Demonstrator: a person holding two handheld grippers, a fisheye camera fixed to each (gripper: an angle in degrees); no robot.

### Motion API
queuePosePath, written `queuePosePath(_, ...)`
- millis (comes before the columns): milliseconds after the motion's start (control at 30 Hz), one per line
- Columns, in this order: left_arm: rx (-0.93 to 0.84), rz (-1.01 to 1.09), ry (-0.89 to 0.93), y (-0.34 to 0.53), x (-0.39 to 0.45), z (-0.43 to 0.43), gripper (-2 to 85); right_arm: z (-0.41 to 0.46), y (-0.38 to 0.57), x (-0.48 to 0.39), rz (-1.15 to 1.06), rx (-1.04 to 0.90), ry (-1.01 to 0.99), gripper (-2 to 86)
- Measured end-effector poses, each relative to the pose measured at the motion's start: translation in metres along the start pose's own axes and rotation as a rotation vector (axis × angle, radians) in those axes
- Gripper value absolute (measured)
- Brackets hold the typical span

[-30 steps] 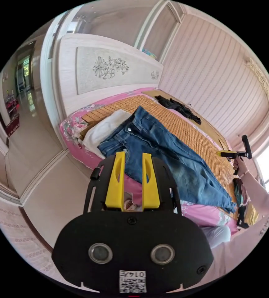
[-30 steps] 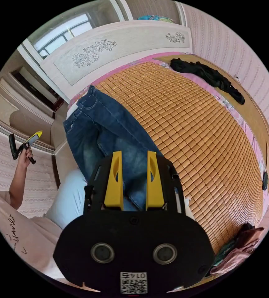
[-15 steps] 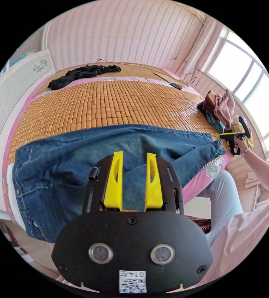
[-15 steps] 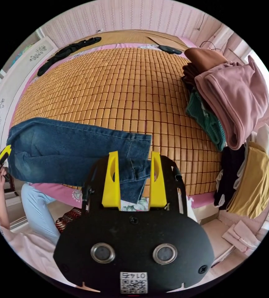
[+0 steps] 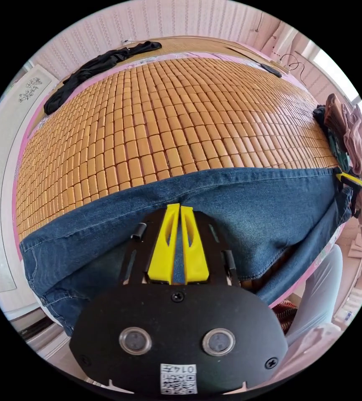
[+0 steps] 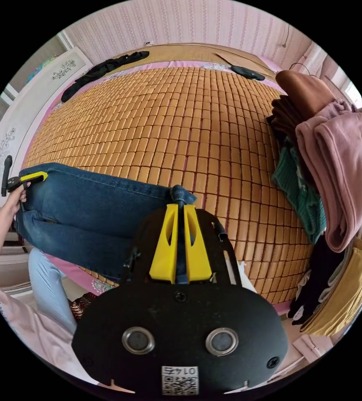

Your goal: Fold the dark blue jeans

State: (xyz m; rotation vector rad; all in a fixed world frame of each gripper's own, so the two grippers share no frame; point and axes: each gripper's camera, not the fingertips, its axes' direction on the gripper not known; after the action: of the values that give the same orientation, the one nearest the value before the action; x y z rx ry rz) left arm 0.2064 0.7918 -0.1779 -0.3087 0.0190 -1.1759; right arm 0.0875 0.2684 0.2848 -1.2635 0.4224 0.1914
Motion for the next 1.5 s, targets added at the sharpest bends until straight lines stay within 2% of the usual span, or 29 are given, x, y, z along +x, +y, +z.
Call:
queuePosePath(167, 0.093, -0.023, -0.011, -0.019, -0.015, -0.006, -0.2, -0.062, -0.055, 0.021, -0.027, 0.1, -0.021, 3.9)
queuePosePath(267, 0.036, -0.081, 0.068, -0.016, -0.031, 0.016, 2.7, -0.063, -0.071, 0.043, 0.065, 0.046, -0.005, 6.2)
queuePosePath(367, 0.115, -0.007, 0.169, 0.006, -0.035, 0.003, 6.6, -0.078, -0.042, 0.059, 0.103, 0.044, -0.128, 8.2)
queuePosePath(500, 0.126, 0.234, 0.179, 0.073, -0.002, -0.029, 8.6, -0.081, 0.044, 0.083, 0.207, -0.024, -0.096, 12.8)
queuePosePath(567, 0.115, 0.301, 0.216, 0.11, 0.023, -0.031, 10.1, -0.069, 0.076, 0.098, 0.266, -0.101, -0.142, 12.4)
queuePosePath(633, 0.112, 0.349, 0.217, 0.141, 0.048, -0.025, 11.2, -0.061, 0.097, 0.108, 0.29, -0.145, -0.251, 5.9)
queuePosePath(733, 0.1, 0.366, 0.127, 0.169, 0.07, 0.004, 11.8, -0.089, 0.11, 0.124, 0.364, -0.056, -0.298, 2.4)
queuePosePath(767, 0.028, 0.373, 0.095, 0.171, 0.074, 0.023, 11.7, -0.11, 0.105, 0.122, 0.34, -0.009, -0.305, 1.7)
queuePosePath(833, 0.059, 0.365, 0.092, 0.174, 0.071, 0.027, 10.6, -0.149, 0.092, 0.109, 0.246, 0.051, -0.283, 1.1)
queuePosePath(900, 0.019, 0.349, 0.147, 0.168, 0.06, 0.029, 0.7, -0.21, 0.077, 0.083, 0.092, 0.151, -0.274, 0.5)
queuePosePath(967, 0.02, 0.327, 0.173, 0.166, 0.05, 0.025, -0.4, -0.264, 0.078, 0.068, -0.013, 0.262, -0.307, 0.1)
queuePosePath(1033, 0.072, 0.33, 0.159, 0.169, 0.044, 0.007, -0.7, -0.314, 0.096, 0.063, -0.074, 0.376, -0.305, -0.1)
queuePosePath(1133, 0.197, 0.378, 0.13, 0.186, 0.037, -0.036, -0.9, -0.357, 0.153, 0.09, -0.021, 0.464, -0.297, -0.2)
queuePosePath(1233, 0.24, 0.452, 0.171, 0.208, 0.033, -0.053, -1.0, -0.334, 0.219, 0.14, 0.132, 0.333, -0.312, -0.2)
queuePosePath(1300, 0.164, 0.468, 0.224, 0.218, 0.032, -0.038, -1.0, -0.275, 0.271, 0.174, 0.309, 0.096, -0.356, -0.2)
queuePosePath(1400, 0.058, 0.504, 0.23, 0.223, 0.036, -0.009, -1.0, -0.213, 0.322, 0.187, 0.449, -0.173, -0.392, -0.3)
queuePosePath(1433, 0.042, 0.506, 0.235, 0.223, 0.036, -0.005, -1.0, -0.206, 0.329, 0.187, 0.466, -0.205, -0.391, -0.3)
queuePosePath(1500, 0.015, 0.487, 0.237, 0.221, 0.031, 0.003, -1.0, -0.214, 0.344, 0.196, 0.541, -0.13, -0.441, -0.4)
